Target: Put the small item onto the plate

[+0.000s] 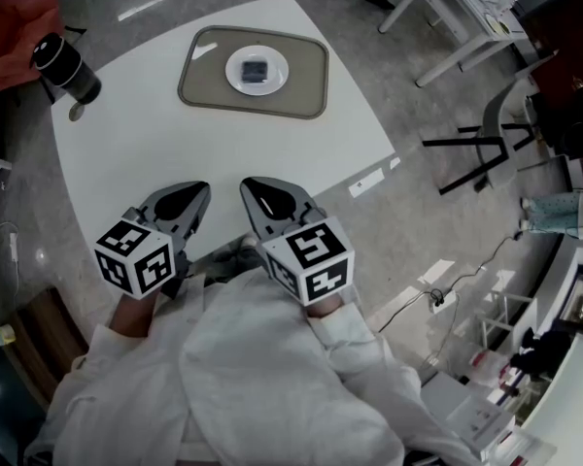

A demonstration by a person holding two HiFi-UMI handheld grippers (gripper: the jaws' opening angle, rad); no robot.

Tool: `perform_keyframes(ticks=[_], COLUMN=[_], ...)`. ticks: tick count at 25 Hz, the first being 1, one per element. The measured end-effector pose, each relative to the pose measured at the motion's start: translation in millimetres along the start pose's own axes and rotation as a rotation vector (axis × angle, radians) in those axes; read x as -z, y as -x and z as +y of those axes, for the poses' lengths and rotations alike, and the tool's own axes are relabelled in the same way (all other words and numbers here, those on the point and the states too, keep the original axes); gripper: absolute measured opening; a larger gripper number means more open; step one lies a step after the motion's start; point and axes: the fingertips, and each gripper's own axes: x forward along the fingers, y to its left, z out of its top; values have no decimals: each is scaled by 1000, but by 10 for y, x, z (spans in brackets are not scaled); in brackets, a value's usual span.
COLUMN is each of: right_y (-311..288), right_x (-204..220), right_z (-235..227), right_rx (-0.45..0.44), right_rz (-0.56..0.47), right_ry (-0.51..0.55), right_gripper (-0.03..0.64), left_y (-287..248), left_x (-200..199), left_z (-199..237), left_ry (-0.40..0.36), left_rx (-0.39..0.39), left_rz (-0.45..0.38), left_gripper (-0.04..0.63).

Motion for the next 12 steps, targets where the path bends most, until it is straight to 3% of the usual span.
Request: perform_keyframes(ticks=[12], right_y=[12], right_x=[5], right_z=[62], right_rx=[-12], right_rz=[13], right_ry=[23], right_gripper=[15], left_y=[47], left_x=[22], left_z=[-28], left_ry=[5], left_rx=[17], left_rz=[9], left_gripper=[11])
